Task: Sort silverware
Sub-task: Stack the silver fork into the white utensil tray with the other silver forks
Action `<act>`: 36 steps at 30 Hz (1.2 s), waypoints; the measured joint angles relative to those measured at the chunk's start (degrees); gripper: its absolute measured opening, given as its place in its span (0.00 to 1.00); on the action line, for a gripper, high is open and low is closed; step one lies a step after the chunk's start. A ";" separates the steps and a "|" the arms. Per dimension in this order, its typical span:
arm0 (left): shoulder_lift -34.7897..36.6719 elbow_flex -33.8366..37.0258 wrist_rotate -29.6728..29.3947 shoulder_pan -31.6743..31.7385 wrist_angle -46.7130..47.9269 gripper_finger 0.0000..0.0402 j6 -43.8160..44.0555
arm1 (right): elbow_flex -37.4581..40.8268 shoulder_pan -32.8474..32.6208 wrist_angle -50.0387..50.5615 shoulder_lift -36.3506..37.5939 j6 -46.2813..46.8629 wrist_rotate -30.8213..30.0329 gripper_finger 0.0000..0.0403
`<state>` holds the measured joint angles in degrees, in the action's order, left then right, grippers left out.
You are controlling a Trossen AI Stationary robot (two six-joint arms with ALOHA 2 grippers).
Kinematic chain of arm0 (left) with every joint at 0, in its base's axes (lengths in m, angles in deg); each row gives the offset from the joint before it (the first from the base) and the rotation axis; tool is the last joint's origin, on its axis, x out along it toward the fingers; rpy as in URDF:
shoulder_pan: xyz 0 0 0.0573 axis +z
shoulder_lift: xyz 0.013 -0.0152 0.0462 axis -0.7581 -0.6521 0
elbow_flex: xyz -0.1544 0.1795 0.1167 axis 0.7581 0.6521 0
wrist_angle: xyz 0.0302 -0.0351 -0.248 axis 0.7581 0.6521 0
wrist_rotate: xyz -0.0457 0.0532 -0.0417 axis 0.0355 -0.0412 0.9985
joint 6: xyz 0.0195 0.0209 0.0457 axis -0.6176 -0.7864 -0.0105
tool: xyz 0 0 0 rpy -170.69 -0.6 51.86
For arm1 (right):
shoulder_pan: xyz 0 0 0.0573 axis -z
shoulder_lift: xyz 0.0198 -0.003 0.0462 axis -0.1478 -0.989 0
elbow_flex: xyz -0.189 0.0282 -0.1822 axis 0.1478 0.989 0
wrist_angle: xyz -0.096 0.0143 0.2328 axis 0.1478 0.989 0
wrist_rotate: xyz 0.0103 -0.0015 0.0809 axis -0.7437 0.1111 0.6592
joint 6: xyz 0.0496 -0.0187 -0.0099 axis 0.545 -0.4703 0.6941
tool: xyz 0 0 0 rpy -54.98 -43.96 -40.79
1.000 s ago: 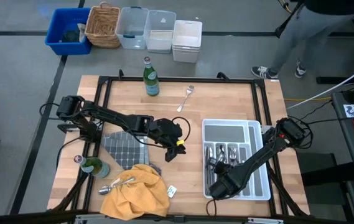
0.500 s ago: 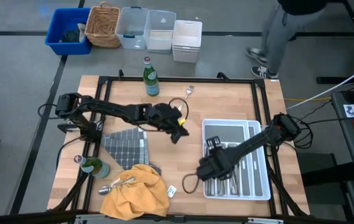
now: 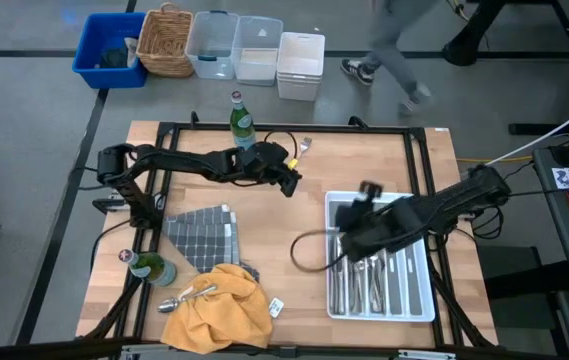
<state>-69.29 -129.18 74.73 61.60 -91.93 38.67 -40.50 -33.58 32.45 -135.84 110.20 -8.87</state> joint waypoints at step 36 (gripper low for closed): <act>8.04 -1.89 4.11 -1.55 17.92 0.24 -9.09 | 24.81 38.83 -46.20 9.97 29.43 6.05 0.24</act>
<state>-61.24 -131.07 78.84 60.04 -74.01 29.58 -15.69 5.25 -13.75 -125.87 139.63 -2.82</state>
